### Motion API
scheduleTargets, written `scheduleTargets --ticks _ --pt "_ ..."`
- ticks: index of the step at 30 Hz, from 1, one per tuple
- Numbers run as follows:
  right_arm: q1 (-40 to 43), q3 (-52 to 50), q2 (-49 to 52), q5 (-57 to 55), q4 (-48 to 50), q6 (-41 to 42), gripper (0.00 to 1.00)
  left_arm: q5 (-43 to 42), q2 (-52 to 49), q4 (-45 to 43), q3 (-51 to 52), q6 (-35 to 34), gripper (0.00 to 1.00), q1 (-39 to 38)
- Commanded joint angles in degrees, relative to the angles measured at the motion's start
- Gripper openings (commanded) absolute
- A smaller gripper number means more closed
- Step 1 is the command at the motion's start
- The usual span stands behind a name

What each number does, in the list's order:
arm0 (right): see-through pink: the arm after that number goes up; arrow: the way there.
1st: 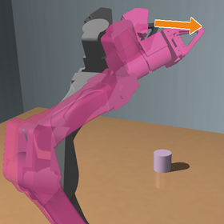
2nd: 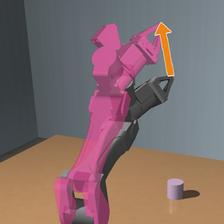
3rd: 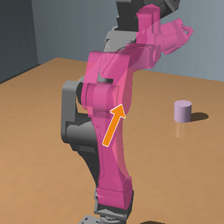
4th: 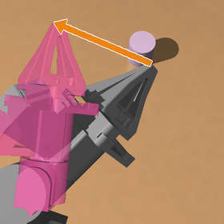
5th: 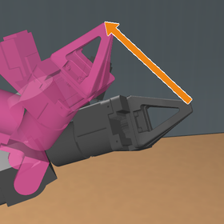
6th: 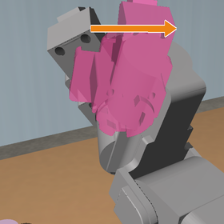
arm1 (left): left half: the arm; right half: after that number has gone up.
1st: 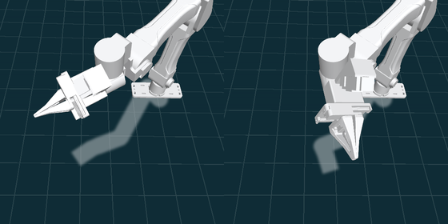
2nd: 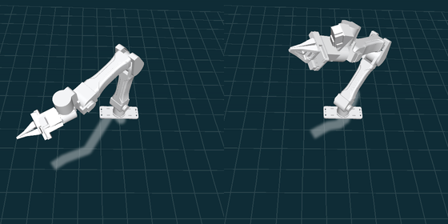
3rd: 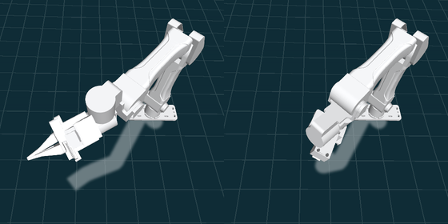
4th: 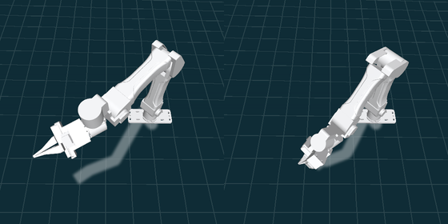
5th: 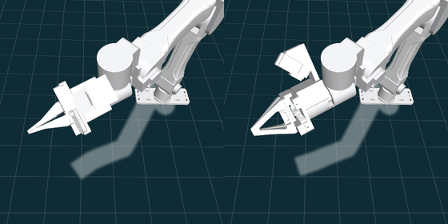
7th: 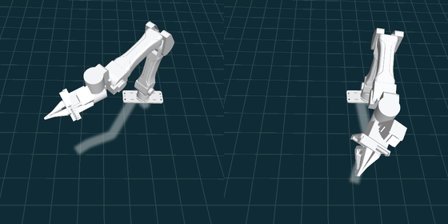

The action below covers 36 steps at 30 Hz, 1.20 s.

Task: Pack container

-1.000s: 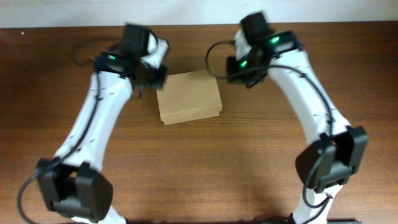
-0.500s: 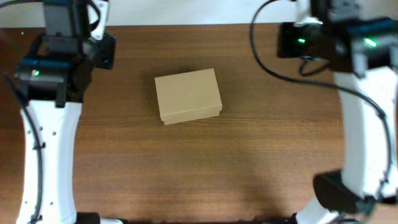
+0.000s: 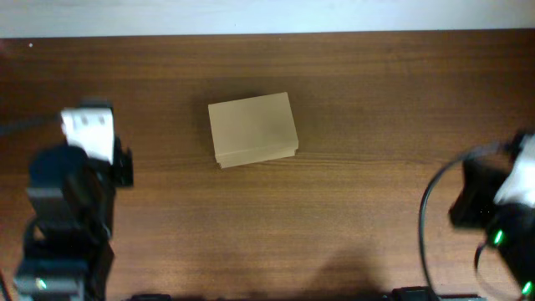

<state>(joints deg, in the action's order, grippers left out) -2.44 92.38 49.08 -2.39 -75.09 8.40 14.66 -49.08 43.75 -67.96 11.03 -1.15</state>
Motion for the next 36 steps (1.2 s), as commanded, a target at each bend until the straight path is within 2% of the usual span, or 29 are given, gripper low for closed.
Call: scheduleTargets --ticks 1,2,3,4,5,6,7,8,36 --pt "0.1 -11.4 -6.0 0.3 -0.9 -0.4 0.04 0.9 6.7 -0.9 9.3 0.2 0.36 0.2" --pt "0.1 -13.9 -7.9 1.2 -0.8 -0.4 0.04 0.9 8.8 -0.5 11.5 0.2 0.41 0.2" --pt "0.1 -16.1 -9.5 1.6 -0.5 -0.4 0.04 0.9 10.4 -0.1 13.1 0.2 0.5 0.2" --pt "0.1 -18.3 -10.9 1.4 -0.3 -0.5 0.13 0.9 12.0 0.5 14.7 0.2 0.61 0.2" --pt "0.1 -19.8 -11.8 1.2 -0.3 -0.5 0.34 0.9 13.0 1.1 15.8 0.2 0.76 0.2" --pt "0.1 -21.0 -12.4 1.3 -0.3 -0.5 0.51 0.9 13.9 1.8 16.9 0.2 0.99 0.2" --pt "0.1 -21.9 -12.7 1.3 -0.6 -0.5 0.79 1.2 14.4 2.0 17.7 0.2 0.99 0.2" --pt "0.1 -22.4 -12.7 1.3 -0.8 -0.5 0.99 1.2 14.4 2.2 18.2 0.2 0.99 0.2" --pt "0.1 -22.8 -12.5 1.3 -0.6 -0.5 0.99 1.2 14.2 2.8 18.6 0.2 0.99 0.2"
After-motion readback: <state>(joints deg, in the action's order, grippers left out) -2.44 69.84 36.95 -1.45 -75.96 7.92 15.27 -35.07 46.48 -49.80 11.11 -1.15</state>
